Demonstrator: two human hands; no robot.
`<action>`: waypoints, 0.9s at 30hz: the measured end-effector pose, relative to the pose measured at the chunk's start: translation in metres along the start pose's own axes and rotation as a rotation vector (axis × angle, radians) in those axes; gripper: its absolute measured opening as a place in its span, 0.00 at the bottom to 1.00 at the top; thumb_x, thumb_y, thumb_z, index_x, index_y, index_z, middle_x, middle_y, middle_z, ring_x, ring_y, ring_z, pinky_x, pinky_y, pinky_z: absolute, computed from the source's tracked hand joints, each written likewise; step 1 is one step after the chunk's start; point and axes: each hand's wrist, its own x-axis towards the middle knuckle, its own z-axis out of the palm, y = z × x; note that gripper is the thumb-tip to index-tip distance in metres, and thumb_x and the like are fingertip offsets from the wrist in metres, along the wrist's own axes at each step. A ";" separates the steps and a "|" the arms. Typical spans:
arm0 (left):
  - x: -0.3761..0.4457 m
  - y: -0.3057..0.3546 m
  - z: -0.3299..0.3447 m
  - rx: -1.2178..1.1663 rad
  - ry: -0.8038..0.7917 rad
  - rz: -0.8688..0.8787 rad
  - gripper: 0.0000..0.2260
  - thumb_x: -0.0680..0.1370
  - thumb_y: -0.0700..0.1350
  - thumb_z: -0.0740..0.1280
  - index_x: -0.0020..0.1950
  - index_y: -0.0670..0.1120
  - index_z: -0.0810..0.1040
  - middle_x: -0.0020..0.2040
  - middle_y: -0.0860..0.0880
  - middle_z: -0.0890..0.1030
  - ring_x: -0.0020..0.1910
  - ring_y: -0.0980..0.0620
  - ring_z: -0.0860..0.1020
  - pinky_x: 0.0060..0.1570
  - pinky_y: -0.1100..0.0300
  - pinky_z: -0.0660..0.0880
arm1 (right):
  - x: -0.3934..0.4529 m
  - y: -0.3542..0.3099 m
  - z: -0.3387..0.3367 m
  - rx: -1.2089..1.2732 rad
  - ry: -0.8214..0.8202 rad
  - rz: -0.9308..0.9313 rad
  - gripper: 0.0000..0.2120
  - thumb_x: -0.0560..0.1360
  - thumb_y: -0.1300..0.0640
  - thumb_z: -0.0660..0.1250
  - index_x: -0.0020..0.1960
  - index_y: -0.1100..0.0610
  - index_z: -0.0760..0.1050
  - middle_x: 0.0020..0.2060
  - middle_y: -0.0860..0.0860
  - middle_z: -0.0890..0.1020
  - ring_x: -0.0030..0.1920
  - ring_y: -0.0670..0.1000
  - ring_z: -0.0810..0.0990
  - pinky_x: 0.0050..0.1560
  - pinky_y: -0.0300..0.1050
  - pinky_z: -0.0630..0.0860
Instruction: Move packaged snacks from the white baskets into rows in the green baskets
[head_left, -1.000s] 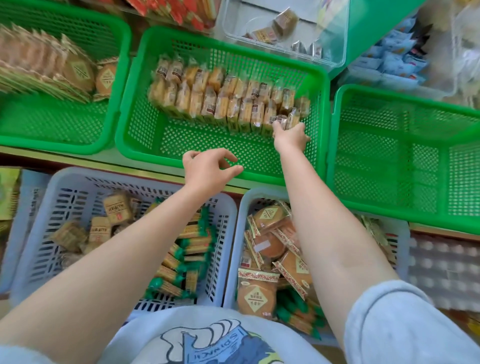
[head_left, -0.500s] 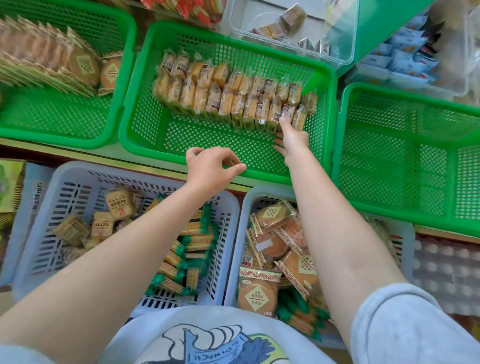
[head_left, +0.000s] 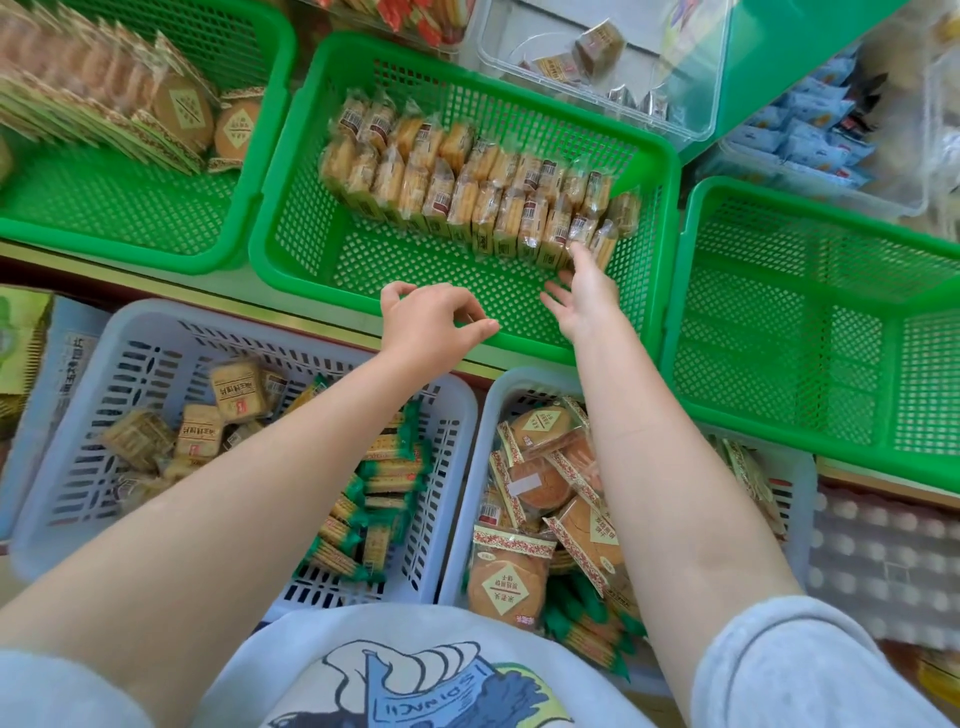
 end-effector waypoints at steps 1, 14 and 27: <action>-0.001 0.002 -0.001 0.004 -0.005 0.001 0.10 0.79 0.62 0.66 0.45 0.57 0.79 0.45 0.59 0.80 0.49 0.56 0.76 0.65 0.52 0.56 | -0.009 0.001 -0.001 -0.009 -0.018 -0.004 0.30 0.81 0.50 0.67 0.77 0.60 0.63 0.73 0.61 0.69 0.66 0.60 0.76 0.63 0.53 0.77; -0.104 -0.138 -0.097 -0.491 0.218 -0.254 0.05 0.81 0.46 0.65 0.52 0.49 0.80 0.48 0.53 0.79 0.48 0.57 0.78 0.50 0.60 0.75 | -0.189 0.079 0.055 -0.529 -0.449 -0.215 0.04 0.83 0.57 0.63 0.56 0.57 0.74 0.48 0.56 0.85 0.46 0.54 0.86 0.52 0.48 0.83; -0.220 -0.329 -0.111 -0.108 -0.079 -0.445 0.27 0.80 0.50 0.66 0.78 0.47 0.64 0.81 0.48 0.58 0.79 0.46 0.54 0.76 0.47 0.56 | -0.176 0.255 0.206 -1.278 -0.419 -0.165 0.19 0.82 0.55 0.65 0.70 0.58 0.67 0.55 0.54 0.78 0.43 0.52 0.77 0.44 0.48 0.75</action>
